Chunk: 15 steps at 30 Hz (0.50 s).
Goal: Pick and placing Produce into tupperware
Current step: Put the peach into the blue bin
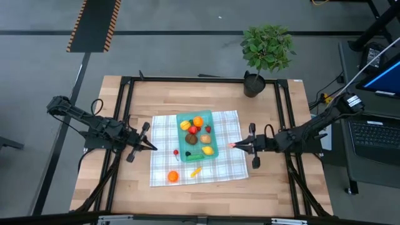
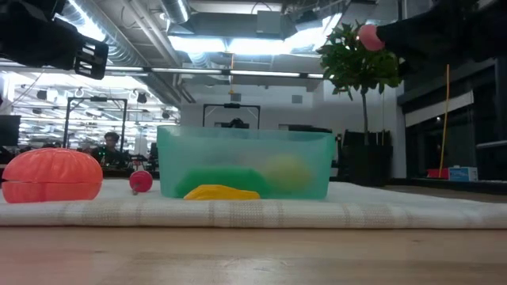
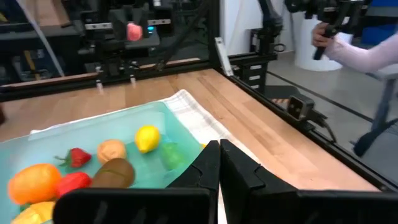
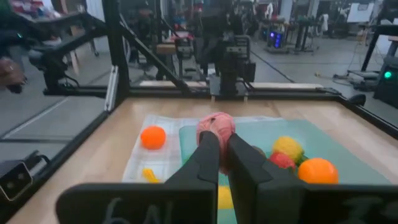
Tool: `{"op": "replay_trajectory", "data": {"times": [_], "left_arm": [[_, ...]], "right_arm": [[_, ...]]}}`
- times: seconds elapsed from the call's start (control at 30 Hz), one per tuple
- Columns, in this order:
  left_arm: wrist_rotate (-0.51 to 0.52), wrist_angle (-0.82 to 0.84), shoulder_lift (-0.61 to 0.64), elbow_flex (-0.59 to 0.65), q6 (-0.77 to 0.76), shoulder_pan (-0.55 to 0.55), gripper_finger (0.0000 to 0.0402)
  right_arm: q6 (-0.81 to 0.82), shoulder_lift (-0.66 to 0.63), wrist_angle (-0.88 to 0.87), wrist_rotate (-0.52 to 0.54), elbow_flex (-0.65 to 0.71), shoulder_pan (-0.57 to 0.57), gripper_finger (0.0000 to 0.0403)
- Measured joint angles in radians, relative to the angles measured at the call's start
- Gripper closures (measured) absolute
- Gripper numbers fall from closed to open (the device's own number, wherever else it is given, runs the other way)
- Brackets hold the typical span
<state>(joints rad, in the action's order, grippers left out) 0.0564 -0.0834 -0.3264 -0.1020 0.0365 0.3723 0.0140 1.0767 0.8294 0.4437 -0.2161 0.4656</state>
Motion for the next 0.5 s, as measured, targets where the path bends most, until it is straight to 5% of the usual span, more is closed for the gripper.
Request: {"op": "replay_trajectory", "data": {"times": [0.3, 0.5], "left_arm": [[0.036, 0.0, 0.0, 0.0, 0.001, 0.0, 0.0386], [0.036, 0.0, 0.0, 0.0, 0.001, 0.0, 0.037]], "right_arm": [[-0.004, 0.0, 0.017, 0.005, 0.01, 0.0, 0.0386], [-0.004, 0.0, 0.016, 0.125, 0.01, -0.001, 0.0386]]}}
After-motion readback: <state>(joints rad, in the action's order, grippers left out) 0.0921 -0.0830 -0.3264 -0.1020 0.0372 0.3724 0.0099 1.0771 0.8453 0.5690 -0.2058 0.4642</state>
